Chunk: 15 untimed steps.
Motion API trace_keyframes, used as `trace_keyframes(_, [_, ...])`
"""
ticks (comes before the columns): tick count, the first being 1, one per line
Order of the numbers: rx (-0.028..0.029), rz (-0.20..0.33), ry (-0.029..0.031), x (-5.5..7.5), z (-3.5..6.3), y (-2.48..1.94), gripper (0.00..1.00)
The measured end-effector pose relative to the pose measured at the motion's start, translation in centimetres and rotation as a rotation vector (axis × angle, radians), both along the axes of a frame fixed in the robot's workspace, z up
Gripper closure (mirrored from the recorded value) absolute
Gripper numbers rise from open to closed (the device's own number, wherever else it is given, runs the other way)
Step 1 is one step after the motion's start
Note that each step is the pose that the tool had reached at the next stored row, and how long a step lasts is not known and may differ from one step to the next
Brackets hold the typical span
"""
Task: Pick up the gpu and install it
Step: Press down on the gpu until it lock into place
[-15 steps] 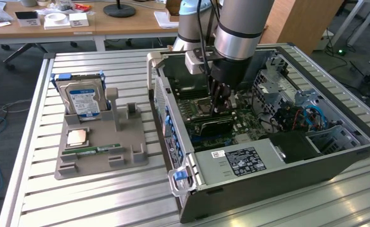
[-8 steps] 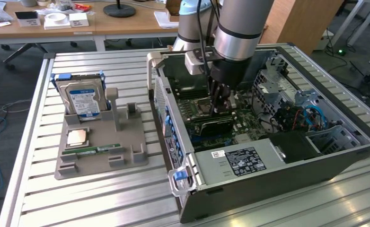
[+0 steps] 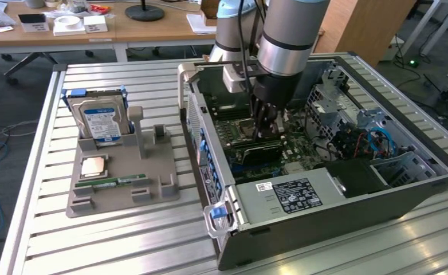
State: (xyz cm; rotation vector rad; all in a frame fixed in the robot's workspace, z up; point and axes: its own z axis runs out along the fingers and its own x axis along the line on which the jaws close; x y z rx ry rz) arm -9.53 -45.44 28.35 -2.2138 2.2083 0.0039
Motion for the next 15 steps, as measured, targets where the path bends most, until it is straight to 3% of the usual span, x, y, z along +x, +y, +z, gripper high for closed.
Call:
trace_keyframes(5, [-0.0001, 0.000, 0.0000, 0.00, -0.64, 0.04, 0.89])
trace_keyframes(15, [0.0004, 0.000, 0.0001, 0.14, -0.96, 0.17, 0.89])
